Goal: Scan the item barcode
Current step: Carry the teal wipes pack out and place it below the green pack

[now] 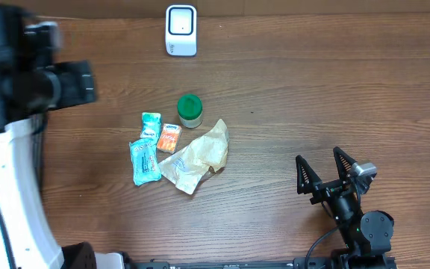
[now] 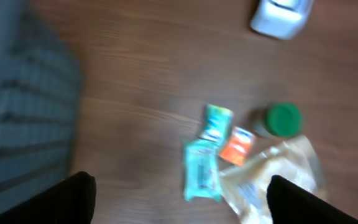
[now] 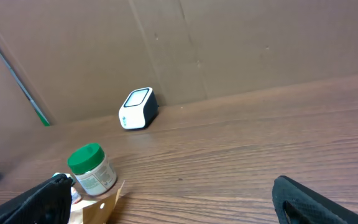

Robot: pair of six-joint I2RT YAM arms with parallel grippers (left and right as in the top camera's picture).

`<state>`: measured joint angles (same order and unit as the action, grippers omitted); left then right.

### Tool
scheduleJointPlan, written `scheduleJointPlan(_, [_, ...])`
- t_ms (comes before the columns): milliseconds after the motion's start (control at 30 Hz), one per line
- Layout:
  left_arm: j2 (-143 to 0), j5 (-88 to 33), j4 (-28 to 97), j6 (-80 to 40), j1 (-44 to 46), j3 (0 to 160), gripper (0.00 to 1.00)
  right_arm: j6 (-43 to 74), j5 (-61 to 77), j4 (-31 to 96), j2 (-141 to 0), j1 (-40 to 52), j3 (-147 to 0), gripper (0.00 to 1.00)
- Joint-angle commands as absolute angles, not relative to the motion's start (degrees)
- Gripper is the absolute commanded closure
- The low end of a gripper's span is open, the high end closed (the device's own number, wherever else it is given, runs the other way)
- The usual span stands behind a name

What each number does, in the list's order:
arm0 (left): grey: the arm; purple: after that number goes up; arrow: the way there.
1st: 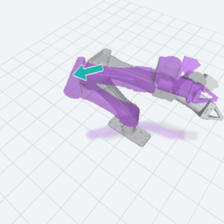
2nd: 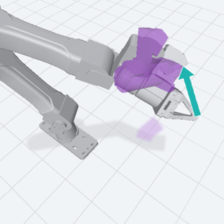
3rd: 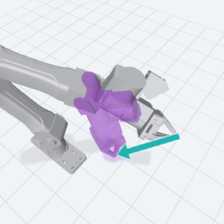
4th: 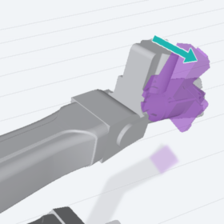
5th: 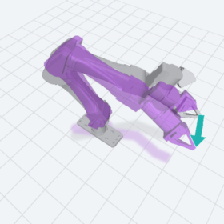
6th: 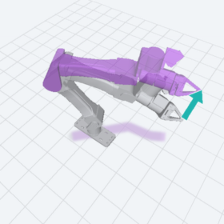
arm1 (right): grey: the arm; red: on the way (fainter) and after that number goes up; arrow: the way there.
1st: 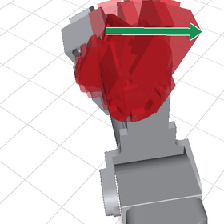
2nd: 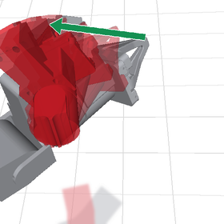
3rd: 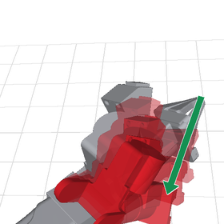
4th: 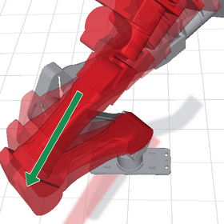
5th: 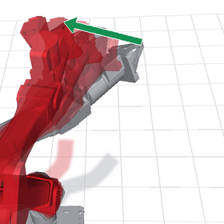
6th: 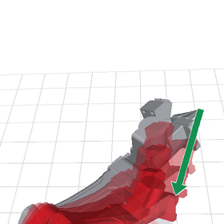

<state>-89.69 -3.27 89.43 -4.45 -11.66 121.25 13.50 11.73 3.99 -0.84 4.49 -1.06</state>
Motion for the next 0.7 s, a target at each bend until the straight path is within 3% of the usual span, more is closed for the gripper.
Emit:
scheduleJointPlan(0, [-89.14, -2.37, 89.80, -1.69, -19.77, 122.08, 0.07, 13.47, 11.44, 3.66, -0.23, 4.10, -0.45, 0.00])
scheduleJointPlan(167, [-89.23, -2.74, 89.84, -1.67, -26.39, 122.02, 0.01, 13.47, 11.44, 3.66, -0.23, 4.10, -0.45, 0.00])
scheduleJointPlan(667, [-89.25, -5.56, 89.76, -1.89, -26.57, 122.02, 0.01, 13.47, 11.44, 3.66, -0.23, 4.10, -0.45, 0.00])
